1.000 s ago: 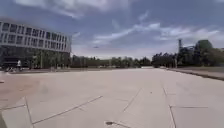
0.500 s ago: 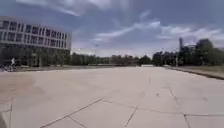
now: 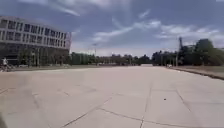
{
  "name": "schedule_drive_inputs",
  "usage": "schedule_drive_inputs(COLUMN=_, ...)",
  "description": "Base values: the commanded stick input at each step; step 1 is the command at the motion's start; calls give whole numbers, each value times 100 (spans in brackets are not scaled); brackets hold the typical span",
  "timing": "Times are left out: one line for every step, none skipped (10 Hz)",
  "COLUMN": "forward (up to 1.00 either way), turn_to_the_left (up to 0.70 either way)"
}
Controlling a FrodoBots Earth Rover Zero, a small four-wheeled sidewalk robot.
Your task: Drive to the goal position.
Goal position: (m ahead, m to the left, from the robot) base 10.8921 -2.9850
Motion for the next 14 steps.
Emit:
schedule_drive_inputs(forward=70, turn_to_the_left=-14)
schedule_drive_inputs(forward=70, turn_to_the_left=-14)
schedule_drive_inputs(forward=70, turn_to_the_left=-14)
schedule_drive_inputs(forward=70, turn_to_the_left=-14)
schedule_drive_inputs(forward=70, turn_to_the_left=-14)
schedule_drive_inputs(forward=70, turn_to_the_left=-14)
schedule_drive_inputs(forward=70, turn_to_the_left=-14)
schedule_drive_inputs(forward=70, turn_to_the_left=-14)
schedule_drive_inputs(forward=70, turn_to_the_left=-14)
schedule_drive_inputs(forward=70, turn_to_the_left=-14)
schedule_drive_inputs(forward=70, turn_to_the_left=-14)
schedule_drive_inputs(forward=70, turn_to_the_left=-14)
schedule_drive_inputs(forward=70, turn_to_the_left=-14)
schedule_drive_inputs(forward=70, turn_to_the_left=-14)
